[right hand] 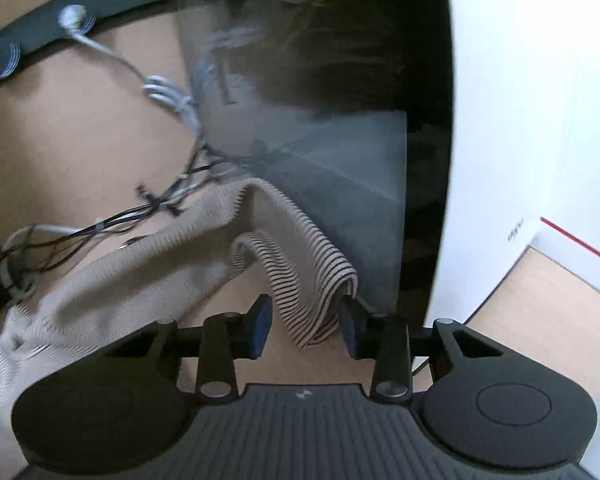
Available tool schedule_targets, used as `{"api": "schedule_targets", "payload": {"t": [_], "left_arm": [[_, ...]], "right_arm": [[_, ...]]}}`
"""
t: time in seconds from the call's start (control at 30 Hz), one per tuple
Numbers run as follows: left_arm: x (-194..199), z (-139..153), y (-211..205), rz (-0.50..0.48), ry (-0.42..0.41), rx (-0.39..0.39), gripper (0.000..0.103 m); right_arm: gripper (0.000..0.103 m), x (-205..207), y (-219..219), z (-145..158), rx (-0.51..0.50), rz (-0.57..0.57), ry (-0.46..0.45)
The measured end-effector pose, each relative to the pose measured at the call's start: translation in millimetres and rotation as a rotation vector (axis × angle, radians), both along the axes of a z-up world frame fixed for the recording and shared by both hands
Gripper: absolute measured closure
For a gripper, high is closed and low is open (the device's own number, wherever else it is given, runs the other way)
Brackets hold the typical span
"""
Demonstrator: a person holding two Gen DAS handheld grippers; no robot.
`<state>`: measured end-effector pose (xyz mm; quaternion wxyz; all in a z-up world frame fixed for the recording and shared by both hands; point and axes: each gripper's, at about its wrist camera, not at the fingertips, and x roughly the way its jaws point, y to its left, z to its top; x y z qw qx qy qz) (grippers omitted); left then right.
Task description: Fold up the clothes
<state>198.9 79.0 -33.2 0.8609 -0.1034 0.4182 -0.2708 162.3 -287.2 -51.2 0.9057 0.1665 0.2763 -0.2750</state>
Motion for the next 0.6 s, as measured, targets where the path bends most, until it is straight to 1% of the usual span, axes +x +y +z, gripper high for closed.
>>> {"api": "schedule_targets", "payload": {"t": [0.03,0.07,0.1,0.13,0.2,0.23,0.3,0.4,0.43,0.47,0.5,0.53,0.6], "left_arm": [[-1.0,0.3,2.6,0.007,0.004,0.009,0.0],[-2.1,0.7,5.3,0.013,0.007,0.018,0.0],[-3.2,1.1,8.5,0.021,0.01,0.028,0.0],[-4.3,1.5,12.8,0.031,0.012,0.039,0.0],[-5.2,2.3,21.9,0.053,0.015,0.056,0.0],[-5.4,2.2,27.4,0.068,0.014,0.064,0.0],[-5.3,3.0,38.4,0.097,0.007,0.066,0.0],[-3.2,3.4,48.3,0.128,-0.002,0.04,0.0],[-2.4,3.5,51.1,0.137,-0.005,0.03,0.0],[-1.3,4.1,53.5,0.14,-0.008,0.018,0.0],[-0.4,4.6,55.9,0.143,-0.011,0.006,0.0],[-0.7,5.0,57.2,0.143,-0.016,-0.006,0.0],[-2.6,6.0,59.9,0.143,-0.026,-0.028,0.0]], "right_arm": [[0.068,3.3,-1.1,-3.1,-0.002,-0.023,0.002],[0.072,4.5,-3.0,-5.3,-0.007,-0.036,0.003],[0.082,8.0,-4.6,-7.3,-0.011,-0.034,0.001],[0.1,10.8,-5.9,-6.8,-0.013,-0.022,-0.006],[0.1,13.8,-7.5,5.0,-0.012,0.043,-0.04],[0.1,13.2,-7.6,15.6,-0.015,0.078,-0.068],[0.1,1.9,-3.7,60.4,-0.054,0.141,-0.184],[0.1,-15.9,2.3,136.5,-0.128,0.223,-0.375],[0.1,-20.9,5.0,160.3,-0.15,0.255,-0.431],[0.1,-23.8,9.2,179.5,-0.167,0.296,-0.467],[0.1,-25.5,13.8,196.7,-0.178,0.34,-0.497],[0.1,-24.7,19.9,207.8,-0.172,0.387,-0.506],[0.1,-19.1,35.0,217.0,-0.138,0.472,-0.491]]}}
